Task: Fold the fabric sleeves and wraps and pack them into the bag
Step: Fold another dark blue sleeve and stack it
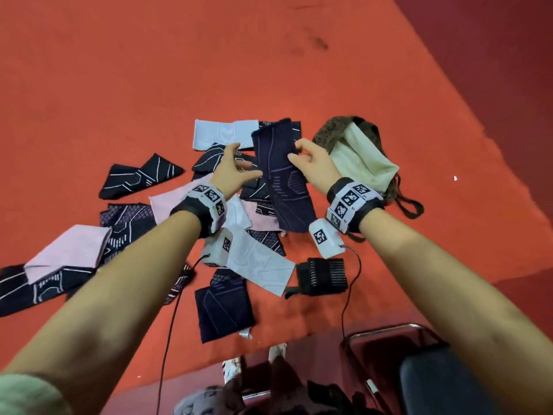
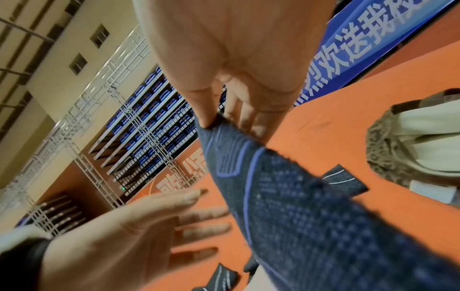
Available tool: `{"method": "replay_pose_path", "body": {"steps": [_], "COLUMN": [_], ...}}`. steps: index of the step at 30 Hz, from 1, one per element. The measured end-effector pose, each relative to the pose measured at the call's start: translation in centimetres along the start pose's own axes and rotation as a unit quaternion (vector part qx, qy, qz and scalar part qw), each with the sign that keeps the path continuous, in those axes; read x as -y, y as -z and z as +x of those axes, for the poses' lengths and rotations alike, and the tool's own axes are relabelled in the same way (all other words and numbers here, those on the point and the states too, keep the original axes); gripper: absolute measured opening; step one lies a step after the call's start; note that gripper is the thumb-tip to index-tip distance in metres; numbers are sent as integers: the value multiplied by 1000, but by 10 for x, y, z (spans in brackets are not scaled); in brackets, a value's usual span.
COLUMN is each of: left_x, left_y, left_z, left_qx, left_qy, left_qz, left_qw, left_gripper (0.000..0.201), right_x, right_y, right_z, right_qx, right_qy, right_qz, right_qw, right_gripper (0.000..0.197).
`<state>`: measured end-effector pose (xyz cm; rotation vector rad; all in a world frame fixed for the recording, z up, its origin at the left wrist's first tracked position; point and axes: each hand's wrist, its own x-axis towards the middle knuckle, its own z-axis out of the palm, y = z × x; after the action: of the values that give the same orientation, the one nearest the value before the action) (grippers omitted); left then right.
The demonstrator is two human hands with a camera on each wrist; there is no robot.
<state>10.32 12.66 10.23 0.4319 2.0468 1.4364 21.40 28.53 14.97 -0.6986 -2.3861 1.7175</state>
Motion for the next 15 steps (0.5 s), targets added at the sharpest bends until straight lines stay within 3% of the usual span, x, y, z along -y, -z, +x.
{"method": "replay_pose_path", "body": {"steps": [2,4,7,9,11,13,15], "left_x": [5,9,22,33,41,42,46], "left_y": [7,12,24,34,40,45,51], "left_z": [-13,-25,-36,-43,-52,-63,-66], "left_qx": [45,76,74,106,129,90,23], "left_qy": [57,94,118,143,152,150,145], "left_qz": [-53,-96,-115,-140,-174,-208,-266], "left_qw": [996,988,984,974,964,962,953], "left_gripper": [84,65,55,49,28,13,11], "right_x": [16,25,30,29,33,30,22], "right_y": [-10,-23,-42,-50,-58,-64,-71], "right_z": [-8,-13,-20,-22,-27,-30,-33], "right_qx": [2,7,8,7,-2,-3,54], "right_qy": [1,-8,-28,-37,-43,-68,-122], "right_qz": [26,51,65,74,87,88,76], "right_qw": [1000,999,997,997,995,994,988], "right_gripper": [24,19,18,17,10,2,20]}}
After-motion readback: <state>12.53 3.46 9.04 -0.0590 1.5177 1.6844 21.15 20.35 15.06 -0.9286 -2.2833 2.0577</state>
